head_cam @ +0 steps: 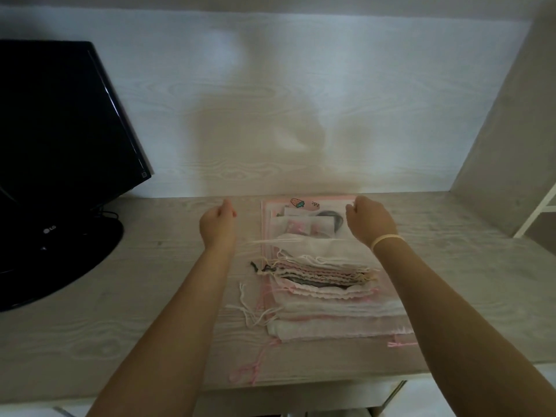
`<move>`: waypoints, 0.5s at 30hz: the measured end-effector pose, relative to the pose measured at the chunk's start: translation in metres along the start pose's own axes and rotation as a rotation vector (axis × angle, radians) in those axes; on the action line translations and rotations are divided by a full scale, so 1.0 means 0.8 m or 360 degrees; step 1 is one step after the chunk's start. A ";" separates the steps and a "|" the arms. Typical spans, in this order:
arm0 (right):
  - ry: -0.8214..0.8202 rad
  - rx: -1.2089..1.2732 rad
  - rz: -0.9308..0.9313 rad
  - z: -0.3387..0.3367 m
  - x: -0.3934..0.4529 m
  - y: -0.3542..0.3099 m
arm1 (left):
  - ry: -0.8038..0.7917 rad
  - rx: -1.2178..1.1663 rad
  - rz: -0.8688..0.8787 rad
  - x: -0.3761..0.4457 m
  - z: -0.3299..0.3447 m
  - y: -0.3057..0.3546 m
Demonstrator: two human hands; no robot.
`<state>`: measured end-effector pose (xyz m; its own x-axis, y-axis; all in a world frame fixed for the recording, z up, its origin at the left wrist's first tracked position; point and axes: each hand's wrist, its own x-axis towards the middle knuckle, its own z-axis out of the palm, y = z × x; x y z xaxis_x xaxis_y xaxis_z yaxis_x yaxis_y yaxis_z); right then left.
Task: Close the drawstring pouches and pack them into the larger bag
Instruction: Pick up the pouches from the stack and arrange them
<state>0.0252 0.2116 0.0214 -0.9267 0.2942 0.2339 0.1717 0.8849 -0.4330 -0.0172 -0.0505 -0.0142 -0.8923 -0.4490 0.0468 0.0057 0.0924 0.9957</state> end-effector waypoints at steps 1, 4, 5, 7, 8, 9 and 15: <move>0.0034 -0.0036 0.0005 0.003 -0.001 -0.002 | 0.0004 0.0292 0.0263 -0.002 0.001 -0.004; 0.0093 -0.0180 -0.0028 0.009 -0.003 -0.011 | -0.0205 0.0842 0.0820 -0.012 0.007 -0.008; 0.0098 -0.0213 -0.0046 0.009 -0.003 -0.013 | -0.0277 0.1016 0.0897 -0.013 0.009 -0.007; 0.0066 -0.0231 -0.0122 0.009 -0.003 -0.012 | -0.0420 0.1246 0.0942 -0.013 0.010 -0.005; 0.0028 -0.0217 -0.0167 0.009 -0.004 -0.011 | -0.0483 0.1253 0.0908 -0.013 0.012 -0.003; -0.0018 -0.0146 -0.0207 0.006 -0.005 -0.011 | -0.0532 0.1166 0.0835 -0.014 0.013 0.001; -0.0686 0.0658 -0.0511 -0.016 -0.030 -0.060 | -0.0889 -0.0565 -0.0065 -0.049 0.029 0.077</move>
<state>0.0432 0.1669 0.0478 -0.9755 -0.2066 0.0756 -0.1971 0.6682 -0.7174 0.0077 -0.0067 0.0439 -0.9943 0.0912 0.0551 0.0300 -0.2566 0.9661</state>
